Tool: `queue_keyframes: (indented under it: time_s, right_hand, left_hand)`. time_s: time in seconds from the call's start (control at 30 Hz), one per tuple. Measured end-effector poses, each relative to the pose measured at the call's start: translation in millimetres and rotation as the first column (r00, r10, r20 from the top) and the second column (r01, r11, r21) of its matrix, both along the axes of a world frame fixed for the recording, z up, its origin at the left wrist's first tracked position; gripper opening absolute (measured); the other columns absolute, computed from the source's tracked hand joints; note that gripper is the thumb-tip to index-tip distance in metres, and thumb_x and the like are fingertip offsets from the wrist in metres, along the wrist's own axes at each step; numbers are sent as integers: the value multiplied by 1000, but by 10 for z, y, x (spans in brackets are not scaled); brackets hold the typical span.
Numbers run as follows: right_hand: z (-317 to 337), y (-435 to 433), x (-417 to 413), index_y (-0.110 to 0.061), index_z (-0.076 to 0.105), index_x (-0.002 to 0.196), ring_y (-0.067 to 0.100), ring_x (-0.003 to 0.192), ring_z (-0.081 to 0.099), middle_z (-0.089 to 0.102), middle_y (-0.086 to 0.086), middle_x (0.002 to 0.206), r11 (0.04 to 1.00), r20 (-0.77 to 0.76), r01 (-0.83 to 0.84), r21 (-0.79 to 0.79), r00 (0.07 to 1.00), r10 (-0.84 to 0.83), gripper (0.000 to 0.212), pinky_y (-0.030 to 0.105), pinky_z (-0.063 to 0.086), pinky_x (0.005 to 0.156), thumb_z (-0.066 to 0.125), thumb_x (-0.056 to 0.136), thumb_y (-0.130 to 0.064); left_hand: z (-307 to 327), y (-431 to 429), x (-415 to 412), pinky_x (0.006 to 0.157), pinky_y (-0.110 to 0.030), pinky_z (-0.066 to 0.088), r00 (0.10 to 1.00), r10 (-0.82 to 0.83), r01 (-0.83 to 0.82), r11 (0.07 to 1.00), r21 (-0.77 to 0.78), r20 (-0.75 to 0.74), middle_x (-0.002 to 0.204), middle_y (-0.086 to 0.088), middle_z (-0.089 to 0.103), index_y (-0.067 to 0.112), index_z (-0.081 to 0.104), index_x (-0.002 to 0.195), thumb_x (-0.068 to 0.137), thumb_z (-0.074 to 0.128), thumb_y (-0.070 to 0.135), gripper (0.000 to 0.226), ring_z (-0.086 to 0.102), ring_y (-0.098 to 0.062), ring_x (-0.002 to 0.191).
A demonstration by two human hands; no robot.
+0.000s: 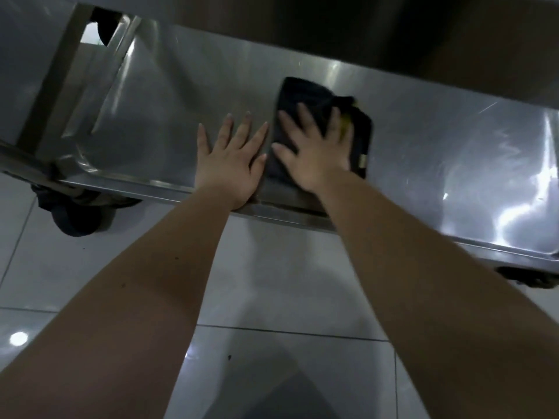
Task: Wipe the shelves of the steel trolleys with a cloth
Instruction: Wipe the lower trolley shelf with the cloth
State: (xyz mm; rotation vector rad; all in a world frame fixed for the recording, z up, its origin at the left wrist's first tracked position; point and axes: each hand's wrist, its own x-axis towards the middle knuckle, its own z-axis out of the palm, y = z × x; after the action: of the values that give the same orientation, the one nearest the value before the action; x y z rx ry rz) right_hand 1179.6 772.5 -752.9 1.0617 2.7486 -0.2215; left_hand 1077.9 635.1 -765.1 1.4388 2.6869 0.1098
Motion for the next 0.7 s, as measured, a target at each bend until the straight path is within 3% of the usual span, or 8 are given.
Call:
queue_keyframes:
  time_s: [0.17,0.33,0.43,0.5,0.57,0.63,0.7]
  right_hand:
    - [35,151,53,-53,3,150,38,148,-10,-2,-17,163,985,-23,-170,16,985,170,62,60,-2,116,19,93,-71]
    - [133,875,869,-51,0,151,38,148,-12,-7,-15,163,971,17,232,-61,973,-231,62,59,-5,117,19,95,-70]
    - [107,753,907,-48,-7,151,41,147,-15,-13,-12,163,937,43,349,-28,937,-347,63,62,-5,115,14,95,-68]
    - [88,488,713,-47,-6,152,44,146,-13,-12,-11,163,956,2,294,-10,956,-293,63,64,-4,114,14,96,-67]
    - [51,114,526,-47,-4,152,46,146,-12,-10,-12,164,993,-11,118,20,993,-118,64,64,-5,114,15,95,-68]
    - [-1,-328,384,-48,-7,151,44,145,-18,-13,-14,163,999,5,-47,12,999,47,66,65,-9,113,12,92,-71]
    - [-35,-677,309,-48,-9,150,43,143,-25,-18,-15,161,995,12,-97,-26,995,98,68,64,-14,111,8,88,-72]
  left_hand:
    - [-12,-15,-35,117,-57,-7,1000,5,-5,1000,26,17,164,7,5,36,8,154,102,21,40,54,0,-21,150]
    - [-20,18,-7,116,-58,-7,1000,9,-9,1000,26,5,163,7,6,41,10,153,101,20,41,53,1,-22,150]
    - [-17,20,-6,116,-58,-7,1000,9,-9,1000,19,-2,164,7,5,41,10,154,101,21,40,54,1,-23,150]
    - [-15,19,-21,115,-58,-7,1000,8,-8,1000,6,2,164,7,5,40,10,154,101,20,40,53,1,-23,150]
    - [-7,9,-44,115,-58,-8,1000,-1,1,1000,-1,19,163,7,7,39,11,154,101,17,41,53,1,-22,150]
    - [22,-18,-70,116,-57,-8,996,-9,3,998,64,93,163,6,12,35,15,154,101,10,42,54,3,-20,150]
    - [72,-58,-67,118,-53,-7,980,-7,-28,984,173,200,162,3,18,27,21,154,100,9,43,58,9,-17,149]
